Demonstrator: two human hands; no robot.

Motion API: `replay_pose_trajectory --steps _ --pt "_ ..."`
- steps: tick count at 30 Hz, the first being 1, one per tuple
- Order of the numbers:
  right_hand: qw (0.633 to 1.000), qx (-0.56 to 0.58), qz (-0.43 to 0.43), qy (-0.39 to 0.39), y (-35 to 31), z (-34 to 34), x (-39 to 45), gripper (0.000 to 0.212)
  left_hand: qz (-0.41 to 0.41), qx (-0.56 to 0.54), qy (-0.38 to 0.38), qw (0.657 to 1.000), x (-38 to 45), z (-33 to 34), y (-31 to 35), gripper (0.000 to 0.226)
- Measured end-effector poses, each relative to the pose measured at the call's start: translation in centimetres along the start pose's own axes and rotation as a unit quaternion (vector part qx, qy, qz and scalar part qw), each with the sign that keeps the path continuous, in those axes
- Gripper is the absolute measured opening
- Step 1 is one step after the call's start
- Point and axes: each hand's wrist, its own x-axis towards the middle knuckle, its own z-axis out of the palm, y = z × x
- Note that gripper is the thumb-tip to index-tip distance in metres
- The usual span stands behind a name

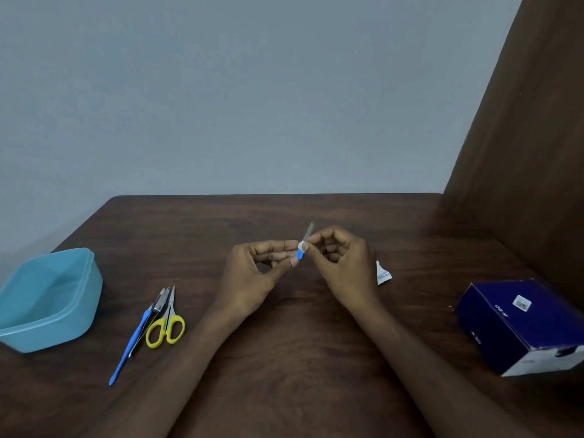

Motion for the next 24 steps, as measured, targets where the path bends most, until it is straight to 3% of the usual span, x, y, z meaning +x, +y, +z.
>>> replay_pose_trajectory --steps 3,6,17,24 --pt "0.997 0.058 0.043 -0.018 0.11 0.1 0.13 0.021 -0.002 0.0 -0.001 1.0 -0.06 -0.08 0.04 0.027" --pt "0.992 0.102 0.065 -0.028 0.06 0.05 0.14 0.014 0.002 -0.005 0.002 1.0 -0.12 -0.15 0.04 0.028" --pt "0.996 -0.025 -0.076 -0.041 -0.22 -0.07 -0.55 0.01 -0.034 -0.015 0.01 0.999 0.02 -0.11 -0.23 0.024" --pt "0.991 -0.057 -0.112 -0.036 -0.05 -0.07 -0.52 0.01 -0.035 0.002 -0.007 0.999 -0.08 -0.25 -0.08 0.022"
